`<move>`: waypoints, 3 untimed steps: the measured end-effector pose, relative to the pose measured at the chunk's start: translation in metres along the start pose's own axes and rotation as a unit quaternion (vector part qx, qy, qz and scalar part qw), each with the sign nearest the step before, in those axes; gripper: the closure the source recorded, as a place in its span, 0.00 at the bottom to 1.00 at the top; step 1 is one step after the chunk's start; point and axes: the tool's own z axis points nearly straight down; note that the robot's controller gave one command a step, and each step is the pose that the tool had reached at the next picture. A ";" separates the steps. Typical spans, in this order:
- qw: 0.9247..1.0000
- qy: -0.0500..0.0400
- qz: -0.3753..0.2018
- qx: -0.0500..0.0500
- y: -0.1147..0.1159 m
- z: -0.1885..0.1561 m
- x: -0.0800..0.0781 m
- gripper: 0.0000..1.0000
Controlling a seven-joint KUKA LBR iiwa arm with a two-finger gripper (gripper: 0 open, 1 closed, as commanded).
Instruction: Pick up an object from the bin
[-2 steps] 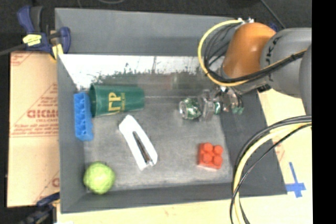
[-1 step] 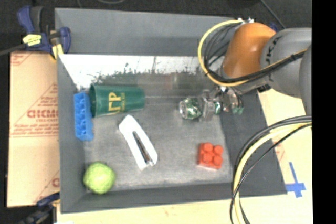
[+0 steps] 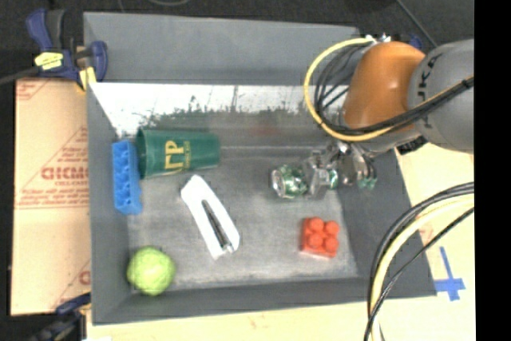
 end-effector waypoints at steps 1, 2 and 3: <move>1.000 -0.003 0.008 0.001 -0.005 -0.024 0.014 1.00; 1.000 -0.003 0.008 0.001 -0.005 -0.024 0.014 1.00; 1.000 0.001 0.003 0.000 -0.006 -0.066 0.019 1.00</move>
Offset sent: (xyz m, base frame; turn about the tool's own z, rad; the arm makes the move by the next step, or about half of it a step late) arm 0.0000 0.0000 0.0000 0.0000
